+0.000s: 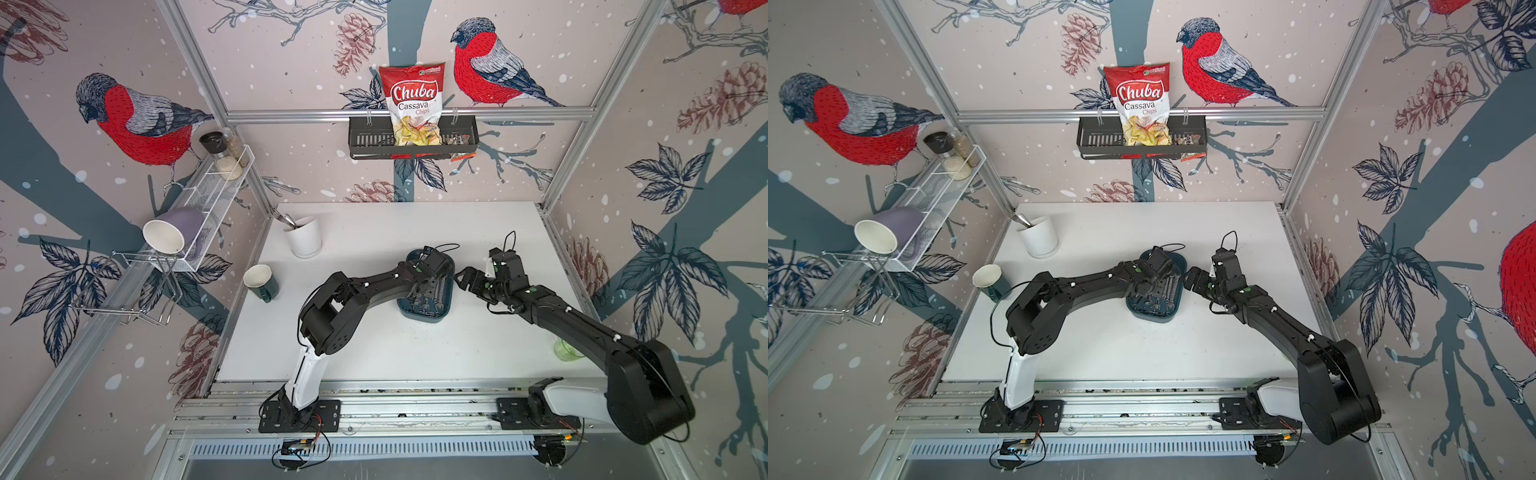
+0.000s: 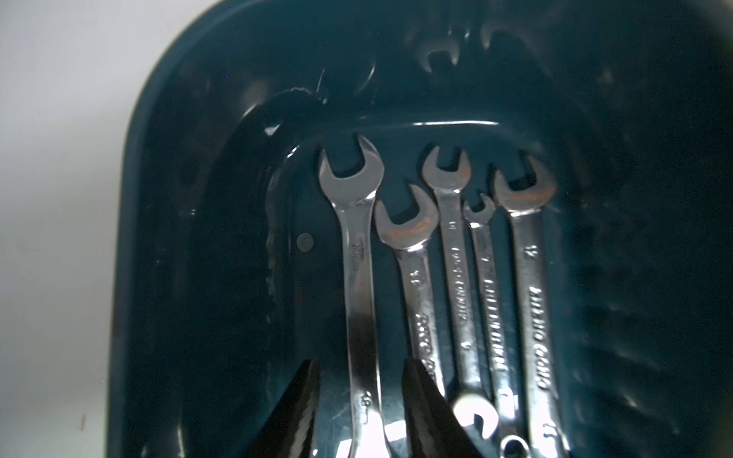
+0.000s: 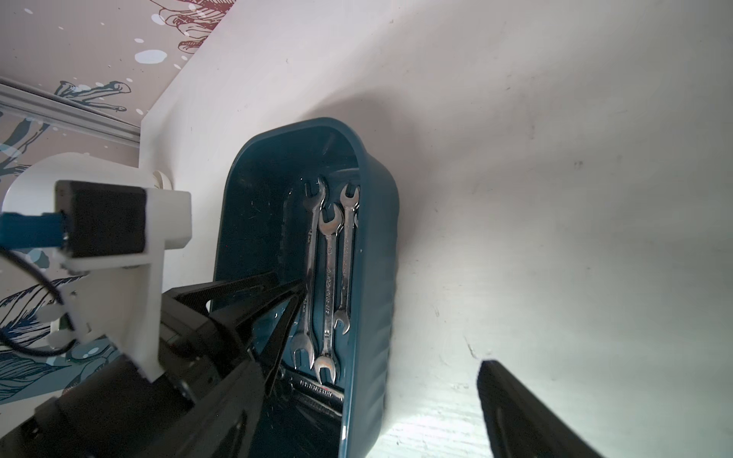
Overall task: Take out the wrench from the storage box
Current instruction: Pick up the wrench from the storage box.
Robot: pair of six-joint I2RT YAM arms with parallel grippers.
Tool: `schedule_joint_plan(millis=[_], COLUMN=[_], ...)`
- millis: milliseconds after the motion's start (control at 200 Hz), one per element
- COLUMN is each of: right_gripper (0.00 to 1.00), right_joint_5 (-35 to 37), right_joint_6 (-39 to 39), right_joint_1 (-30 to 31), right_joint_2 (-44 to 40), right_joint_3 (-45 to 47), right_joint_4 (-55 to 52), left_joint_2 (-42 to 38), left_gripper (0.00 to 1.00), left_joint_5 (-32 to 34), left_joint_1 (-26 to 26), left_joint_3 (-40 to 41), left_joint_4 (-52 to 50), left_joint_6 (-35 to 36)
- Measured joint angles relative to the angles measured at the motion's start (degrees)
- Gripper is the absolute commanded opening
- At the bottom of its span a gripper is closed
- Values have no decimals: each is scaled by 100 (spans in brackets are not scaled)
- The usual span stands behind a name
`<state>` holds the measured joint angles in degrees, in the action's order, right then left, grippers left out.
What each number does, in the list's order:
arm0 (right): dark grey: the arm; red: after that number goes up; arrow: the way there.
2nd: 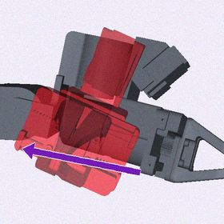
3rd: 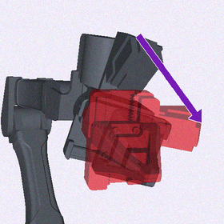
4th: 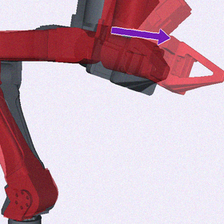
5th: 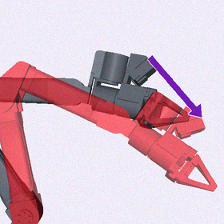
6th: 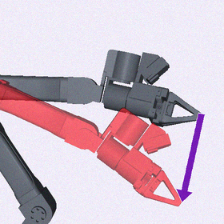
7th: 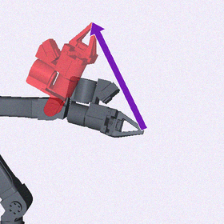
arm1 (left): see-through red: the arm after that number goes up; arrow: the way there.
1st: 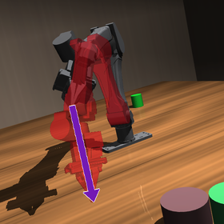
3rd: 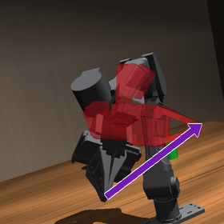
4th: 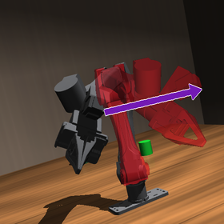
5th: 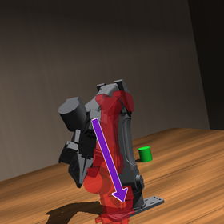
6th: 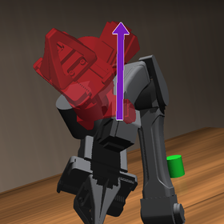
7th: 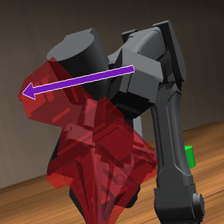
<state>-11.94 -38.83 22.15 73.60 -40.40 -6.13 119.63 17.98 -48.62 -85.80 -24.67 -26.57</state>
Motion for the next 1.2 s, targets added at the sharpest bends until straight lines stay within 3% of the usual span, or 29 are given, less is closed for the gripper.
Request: schedule_joint_plan(millis=[370,735,935,1195], right_gripper=[90,90,91,91], right_joint_5=[-31,-39,-37,-39], right_joint_6=[13,15,37,118], right_joint_1=[-85,-114,-140,-195], right_joint_2=[11,-2,-50,-90], right_joint_3=[129,210,240,282], right_joint_4=[4,4,4,4], left_joint_2=[116,111,201,146], left_gripper=[42,32,24,22], left_joint_5=[-341,94,315,315], left_joint_1=[52,55,55,55], left_joint_3=[188,778,833,981], left_joint_4=[125,1523,1875,2144], left_joint_6=[4,-48,-59,-57])
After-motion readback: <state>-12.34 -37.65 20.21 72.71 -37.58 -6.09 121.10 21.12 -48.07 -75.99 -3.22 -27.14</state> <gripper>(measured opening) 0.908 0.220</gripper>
